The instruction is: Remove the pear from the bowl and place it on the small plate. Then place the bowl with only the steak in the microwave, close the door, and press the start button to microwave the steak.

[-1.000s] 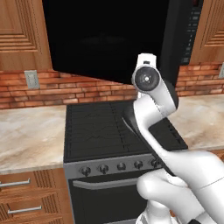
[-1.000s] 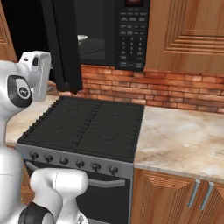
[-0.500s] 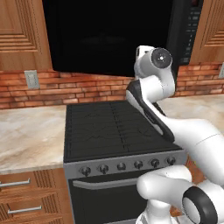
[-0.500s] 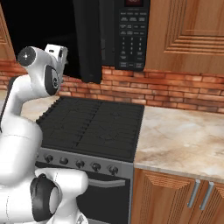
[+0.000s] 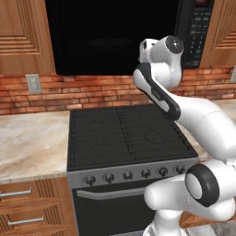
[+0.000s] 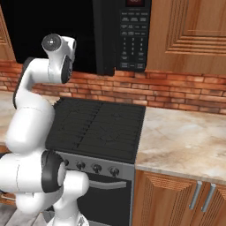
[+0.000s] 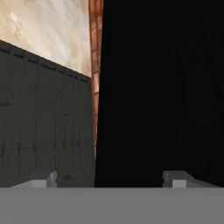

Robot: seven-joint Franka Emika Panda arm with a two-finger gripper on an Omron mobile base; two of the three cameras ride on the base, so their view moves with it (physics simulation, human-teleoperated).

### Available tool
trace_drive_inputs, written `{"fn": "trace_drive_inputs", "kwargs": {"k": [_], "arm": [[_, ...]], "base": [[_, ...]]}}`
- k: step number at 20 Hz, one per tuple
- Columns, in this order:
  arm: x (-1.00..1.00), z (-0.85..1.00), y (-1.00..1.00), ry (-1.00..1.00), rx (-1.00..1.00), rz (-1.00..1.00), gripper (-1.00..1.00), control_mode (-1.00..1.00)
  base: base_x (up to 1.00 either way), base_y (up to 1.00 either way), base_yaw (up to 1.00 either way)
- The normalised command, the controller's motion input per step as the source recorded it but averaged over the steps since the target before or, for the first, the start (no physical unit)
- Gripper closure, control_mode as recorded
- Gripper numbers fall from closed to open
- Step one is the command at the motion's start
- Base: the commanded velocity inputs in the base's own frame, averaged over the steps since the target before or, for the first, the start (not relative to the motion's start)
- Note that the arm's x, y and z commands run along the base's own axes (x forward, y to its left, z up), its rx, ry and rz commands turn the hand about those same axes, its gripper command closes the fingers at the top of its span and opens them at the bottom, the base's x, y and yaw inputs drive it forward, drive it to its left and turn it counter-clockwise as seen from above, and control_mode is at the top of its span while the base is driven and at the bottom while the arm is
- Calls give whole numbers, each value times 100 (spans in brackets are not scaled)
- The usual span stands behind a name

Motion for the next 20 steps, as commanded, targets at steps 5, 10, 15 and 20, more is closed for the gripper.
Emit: {"fn": "trace_drive_inputs", "kwargs": {"k": [5, 10, 15, 20], "arm": [[31, 2, 0, 7, 0, 9, -100, -100], [11, -4, 0, 7, 0, 4, -100, -100], [37, -25, 0, 12, 0, 5, -100, -100], [50, -30, 0, 12, 0, 6, -100, -100]], "base": [[0, 0, 0], [0, 0, 0], [0, 0, 0], [0, 0, 0]]}}
